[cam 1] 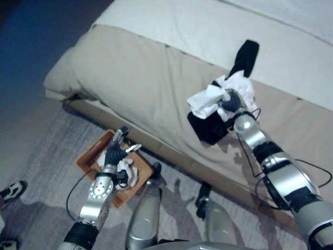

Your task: Pick up clothes into the bucket

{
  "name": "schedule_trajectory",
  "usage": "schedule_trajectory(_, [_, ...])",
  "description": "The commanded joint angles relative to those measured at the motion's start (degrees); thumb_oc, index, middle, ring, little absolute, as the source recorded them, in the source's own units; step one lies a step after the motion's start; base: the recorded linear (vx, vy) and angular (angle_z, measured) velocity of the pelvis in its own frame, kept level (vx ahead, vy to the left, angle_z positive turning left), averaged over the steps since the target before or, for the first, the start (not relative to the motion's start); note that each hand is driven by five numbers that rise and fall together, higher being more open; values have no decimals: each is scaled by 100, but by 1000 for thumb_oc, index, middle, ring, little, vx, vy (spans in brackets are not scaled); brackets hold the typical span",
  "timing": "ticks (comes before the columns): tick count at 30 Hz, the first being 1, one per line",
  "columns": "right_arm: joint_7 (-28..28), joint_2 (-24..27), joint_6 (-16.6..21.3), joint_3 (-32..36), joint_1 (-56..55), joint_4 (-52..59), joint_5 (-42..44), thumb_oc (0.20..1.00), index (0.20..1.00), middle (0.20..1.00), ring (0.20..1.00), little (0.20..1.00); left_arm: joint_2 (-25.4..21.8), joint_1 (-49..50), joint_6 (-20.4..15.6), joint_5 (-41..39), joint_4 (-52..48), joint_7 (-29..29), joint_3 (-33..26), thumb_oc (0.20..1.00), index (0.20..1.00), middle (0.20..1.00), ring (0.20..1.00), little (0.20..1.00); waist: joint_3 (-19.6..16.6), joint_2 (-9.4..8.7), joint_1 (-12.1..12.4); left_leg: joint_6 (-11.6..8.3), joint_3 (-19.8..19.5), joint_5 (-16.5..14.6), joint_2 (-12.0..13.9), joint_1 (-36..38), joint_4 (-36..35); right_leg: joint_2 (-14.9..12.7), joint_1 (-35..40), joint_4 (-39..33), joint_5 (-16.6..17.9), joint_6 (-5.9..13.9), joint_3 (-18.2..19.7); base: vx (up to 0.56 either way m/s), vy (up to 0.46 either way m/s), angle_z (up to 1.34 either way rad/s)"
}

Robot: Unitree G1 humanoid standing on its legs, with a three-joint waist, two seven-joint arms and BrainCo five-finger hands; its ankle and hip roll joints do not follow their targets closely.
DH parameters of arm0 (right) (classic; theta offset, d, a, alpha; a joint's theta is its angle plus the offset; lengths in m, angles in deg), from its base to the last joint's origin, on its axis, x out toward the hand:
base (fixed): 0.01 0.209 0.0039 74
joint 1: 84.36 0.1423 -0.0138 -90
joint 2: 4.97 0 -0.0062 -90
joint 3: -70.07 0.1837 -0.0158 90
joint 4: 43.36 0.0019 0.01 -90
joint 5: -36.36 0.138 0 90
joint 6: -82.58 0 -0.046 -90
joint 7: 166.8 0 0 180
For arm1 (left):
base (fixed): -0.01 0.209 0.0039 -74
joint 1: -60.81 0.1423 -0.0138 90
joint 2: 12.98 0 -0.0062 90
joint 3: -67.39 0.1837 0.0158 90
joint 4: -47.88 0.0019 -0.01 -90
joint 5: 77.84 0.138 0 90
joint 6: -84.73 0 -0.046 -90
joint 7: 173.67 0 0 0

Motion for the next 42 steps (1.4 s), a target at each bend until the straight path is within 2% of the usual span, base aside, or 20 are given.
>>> schedule_trajectory(1, [368,303,-12,-211,688,-144,-349,200,200,200,200,200,-227,-58,-416,-215,-745,63,65,1000,1000,1000,1000,1000,-2,-96,101,185,249,-135,-21,-225,242,-351,-35,147,372,203,-40,-102,15,11])
schedule_trajectory(6, [453,444,-201,-369,993,-881,-552,200,200,200,200,200,-285,-152,-389,-306,-972,30,321,1000,1000,1000,1000,1000,296,50,200,181,198,-87,-86,-670,444,-411,-459,441,334,180,-94,-48,8,13])
schedule_trajectory(11, [574,446,-219,-265,907,-878,-413,200,200,200,200,200,-229,-209,-358,-244,-893,106,403,1000,1000,1000,1000,1000,383,61,203,183,181,-76,-89,-704,415,-421,-501,463,315,184,-137,18,-8,8])
schedule_trajectory(13, [637,417,-236,-232,901,-914,-387,451,451,451,451,451,-225,-213,-350,-250,-915,136,407,1000,1000,1000,1000,1000,389,64,204,187,176,-76,-85,-692,396,-423,-493,465,316,189,-150,0,0,0])
schedule_trajectory(14, [664,411,-237,-227,893,-925,-395,937,937,937,937,937,-224,-210,-351,-257,-905,148,403,1000,1000,1000,1000,1000,388,64,201,192,172,-79,-89,-687,390,-422,-498,461,313,188,-136,0,0,0])
schedule_trajectory(15, [723,411,-249,-223,896,-929,-428,1000,1000,1000,1000,1000,-227,-220,-359,-272,-918,173,401,1000,1000,1000,1000,1000,389,67,195,194,180,-88,-93,-688,390,-430,-496,463,312,188,-137,34,17,0])
schedule_trajectory(22, [918,370,-255,-146,913,-806,-435,1000,1000,1000,1000,1000,-187,-289,-406,-270,-909,370,365,1000,1000,1000,1000,1000,391,52,153,217,208,-169,-105,-678,438,-436,-492,451,294,188,-96,10,3,0])
schedule_trajectory(23, [918,370,-255,-146,912,-805,-435,906,906,906,906,906,-188,-289,-406,-270,-909,370,365,1000,1000,1000,1000,1000,391,52,153,217,208,-170,-104,-678,438,-436,-492,451,294,188,-95,0,0,0])
schedule_trajectory(24, [925,366,-252,-151,928,-791,-437,482,482,482,482,482,-187,-286,-415,-266,-903,384,365,1000,1000,1000,1000,1000,391,46,151,220,211,-181,-109,-678,443,-431,-494,450,292,187,-88,0,0,0])
schedule_trajectory(25, [938,363,-246,-156,944,-770,-432,200,200,200,200,200,-185,-284,-417,-259,-900,405,363,1000,1000,1000,1000,1000,391,44,149,224,215,-189,-113,-684,453,-430,-496,455,294,188,-82,0,0,0])
schedule_trajectory(42, [1025,300,-139,-48,921,-617,-254,200,200,200,200,200,-176,-201,-456,-175,-907,519,291,1000,1000,1000,1000,1000,391,5,81,247,233,-227,-121,-658,450,-411,-503,432,296,170,-8,0,0,0])
